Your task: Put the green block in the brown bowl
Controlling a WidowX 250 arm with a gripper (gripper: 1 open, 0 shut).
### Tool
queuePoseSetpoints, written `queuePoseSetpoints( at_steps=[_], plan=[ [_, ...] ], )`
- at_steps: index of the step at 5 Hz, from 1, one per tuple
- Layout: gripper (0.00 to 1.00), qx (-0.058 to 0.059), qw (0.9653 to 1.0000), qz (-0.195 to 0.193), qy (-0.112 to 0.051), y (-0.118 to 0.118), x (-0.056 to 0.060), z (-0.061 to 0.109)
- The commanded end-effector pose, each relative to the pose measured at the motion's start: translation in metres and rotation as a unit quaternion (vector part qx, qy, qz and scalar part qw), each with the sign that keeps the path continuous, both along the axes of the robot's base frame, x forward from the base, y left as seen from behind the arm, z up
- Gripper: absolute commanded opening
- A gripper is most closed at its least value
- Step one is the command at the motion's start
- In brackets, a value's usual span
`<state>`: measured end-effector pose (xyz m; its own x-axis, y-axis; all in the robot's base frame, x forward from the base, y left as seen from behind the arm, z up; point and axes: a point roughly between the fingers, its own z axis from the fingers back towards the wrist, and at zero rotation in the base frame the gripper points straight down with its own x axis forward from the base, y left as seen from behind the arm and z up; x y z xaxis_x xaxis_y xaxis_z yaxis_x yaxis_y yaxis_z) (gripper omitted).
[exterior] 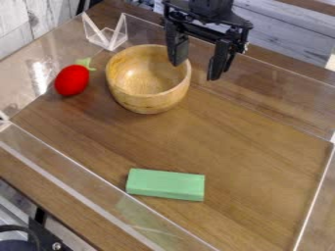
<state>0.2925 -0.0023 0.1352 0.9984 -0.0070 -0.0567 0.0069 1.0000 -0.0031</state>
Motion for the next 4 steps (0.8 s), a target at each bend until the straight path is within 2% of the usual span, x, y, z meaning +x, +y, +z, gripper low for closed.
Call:
queuePoseSetpoints(
  at_steps=[1, 2, 3, 4],
  plan=[
    [1.00, -0.002, 0.9968, -0.078, 0.017, 0.000, -0.015, -0.018],
    [1.00, -0.003, 0.9837, -0.179, 0.015, -0.013, -0.041, -0.029],
    [1.00, 0.004, 0.9630, -0.270, 0.000, -0.028, -0.071, -0.030],
    [1.00, 0.007, 0.9274, -0.374, -0.013, -0.034, -0.089, -0.037]
  ],
)
